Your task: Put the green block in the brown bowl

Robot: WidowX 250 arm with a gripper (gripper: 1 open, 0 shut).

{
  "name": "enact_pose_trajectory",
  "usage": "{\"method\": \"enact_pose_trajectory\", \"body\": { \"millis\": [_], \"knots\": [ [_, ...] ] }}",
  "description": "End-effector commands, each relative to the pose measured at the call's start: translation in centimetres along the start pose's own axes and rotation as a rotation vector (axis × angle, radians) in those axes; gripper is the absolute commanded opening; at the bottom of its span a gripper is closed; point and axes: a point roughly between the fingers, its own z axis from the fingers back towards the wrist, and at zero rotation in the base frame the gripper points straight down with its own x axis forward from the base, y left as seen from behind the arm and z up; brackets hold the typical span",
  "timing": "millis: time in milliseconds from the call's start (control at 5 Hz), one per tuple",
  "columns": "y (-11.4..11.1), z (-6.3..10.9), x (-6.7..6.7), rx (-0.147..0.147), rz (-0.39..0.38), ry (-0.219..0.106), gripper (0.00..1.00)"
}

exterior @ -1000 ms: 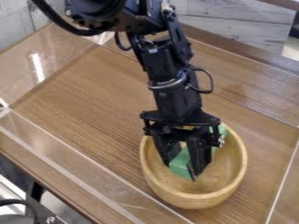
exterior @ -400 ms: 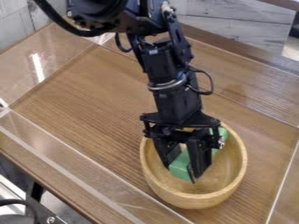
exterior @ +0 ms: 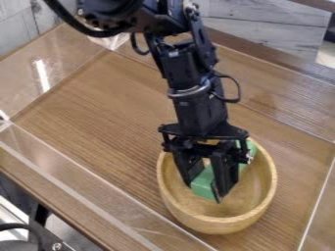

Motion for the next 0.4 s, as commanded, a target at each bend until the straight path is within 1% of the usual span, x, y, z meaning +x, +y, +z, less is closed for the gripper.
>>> {"method": "enact_pose_trajectory", "body": {
  "millis": [0,200],
  "knots": [
    [-0.33,1.14,1.14,-0.004,-0.021,-0.045,0.00],
    [-0.35,1.21,1.15,-0.006,-0.020,-0.039,0.00]
  ]
}}
